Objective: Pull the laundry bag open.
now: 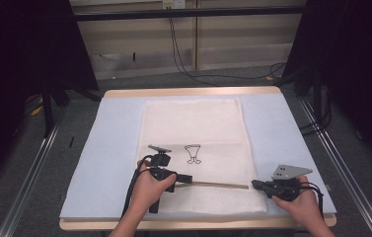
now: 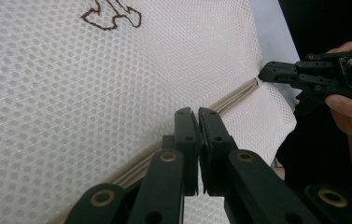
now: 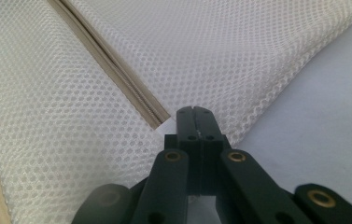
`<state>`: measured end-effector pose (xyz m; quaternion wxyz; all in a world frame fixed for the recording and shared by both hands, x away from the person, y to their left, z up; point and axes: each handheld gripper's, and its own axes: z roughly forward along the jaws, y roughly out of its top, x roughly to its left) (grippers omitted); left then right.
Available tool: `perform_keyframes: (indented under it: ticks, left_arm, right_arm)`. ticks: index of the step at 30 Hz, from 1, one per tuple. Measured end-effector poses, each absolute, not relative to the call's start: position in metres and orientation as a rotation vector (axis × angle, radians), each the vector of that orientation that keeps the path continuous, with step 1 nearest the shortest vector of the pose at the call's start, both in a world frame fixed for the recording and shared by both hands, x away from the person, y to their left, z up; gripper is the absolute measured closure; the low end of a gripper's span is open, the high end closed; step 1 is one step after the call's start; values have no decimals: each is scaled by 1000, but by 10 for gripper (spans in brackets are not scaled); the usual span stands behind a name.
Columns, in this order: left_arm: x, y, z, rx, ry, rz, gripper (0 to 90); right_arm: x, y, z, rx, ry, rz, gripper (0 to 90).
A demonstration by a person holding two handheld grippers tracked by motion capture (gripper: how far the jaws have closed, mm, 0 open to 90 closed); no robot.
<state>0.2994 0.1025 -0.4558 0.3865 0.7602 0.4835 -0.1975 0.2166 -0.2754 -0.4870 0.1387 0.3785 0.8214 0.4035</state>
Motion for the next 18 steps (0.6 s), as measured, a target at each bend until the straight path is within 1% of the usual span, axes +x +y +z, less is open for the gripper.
perform_keyframes:
  ticks: [4,12,17,18]
  left_arm:
    - [298,107,-459,1902,1260,-507,875]
    - [296,111,-456,1918,1242,-479,875]
    - [294,119,-455,1882,1267,-494,875]
    - [295,122,-455,1911,1247,-480,875]
  right_arm:
    - [216,-275,-487,1094,2375,1165,900]
    - [216,-275,-487,1093,2373,1166,900]
    - [216,-276,-488,1095,2370,1174,900]
    - [216,-276,-487,1096,2371,1174,900]
